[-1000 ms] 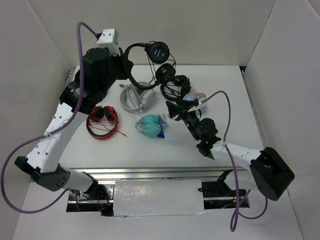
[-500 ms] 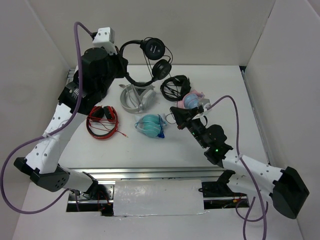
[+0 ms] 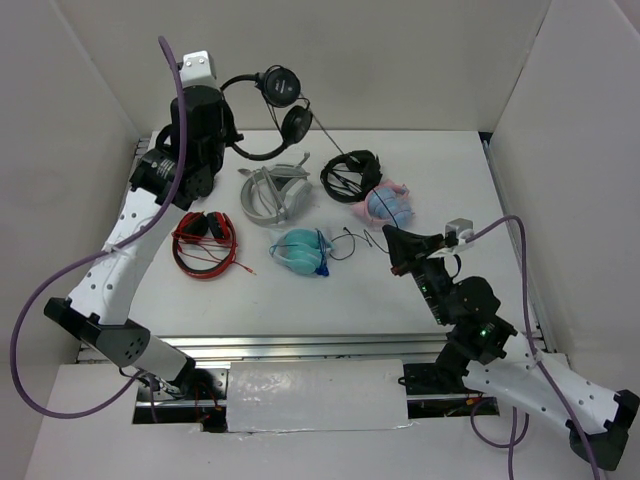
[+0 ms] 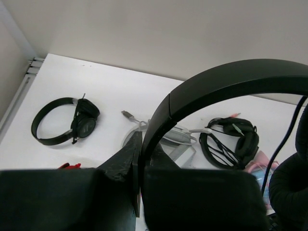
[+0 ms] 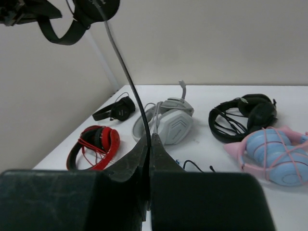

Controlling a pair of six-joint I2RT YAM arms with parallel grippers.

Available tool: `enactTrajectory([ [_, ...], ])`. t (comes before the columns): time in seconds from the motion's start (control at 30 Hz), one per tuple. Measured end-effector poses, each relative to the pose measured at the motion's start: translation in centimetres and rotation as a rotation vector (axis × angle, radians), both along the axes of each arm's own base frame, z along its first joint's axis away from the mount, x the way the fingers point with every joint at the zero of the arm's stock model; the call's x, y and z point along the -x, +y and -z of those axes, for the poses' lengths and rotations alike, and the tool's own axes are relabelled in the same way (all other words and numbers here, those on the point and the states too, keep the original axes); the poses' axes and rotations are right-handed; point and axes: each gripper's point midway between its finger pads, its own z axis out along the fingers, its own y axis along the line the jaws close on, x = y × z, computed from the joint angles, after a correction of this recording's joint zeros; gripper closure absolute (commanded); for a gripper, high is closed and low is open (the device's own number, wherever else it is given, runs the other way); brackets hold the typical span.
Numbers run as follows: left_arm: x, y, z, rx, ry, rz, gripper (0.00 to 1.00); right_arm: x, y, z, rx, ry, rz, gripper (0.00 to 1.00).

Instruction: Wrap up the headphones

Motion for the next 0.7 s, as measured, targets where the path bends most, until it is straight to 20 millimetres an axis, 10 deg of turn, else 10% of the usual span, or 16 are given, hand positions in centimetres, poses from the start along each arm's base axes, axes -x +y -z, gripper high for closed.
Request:
enactTrajectory([
  [0.23, -0.3, 2.0, -0.3, 0.005, -0.003, -0.062, 1.0, 0.4, 0.8, 0.6, 0.055, 0.028, -0.041, 1.0],
  [0.7, -3.6, 1.4, 2.3, 0.071, 0.046, -0.121, 1.0, 6.1, 14.5, 4.8, 0.174, 0.077, -0.576, 1.0],
])
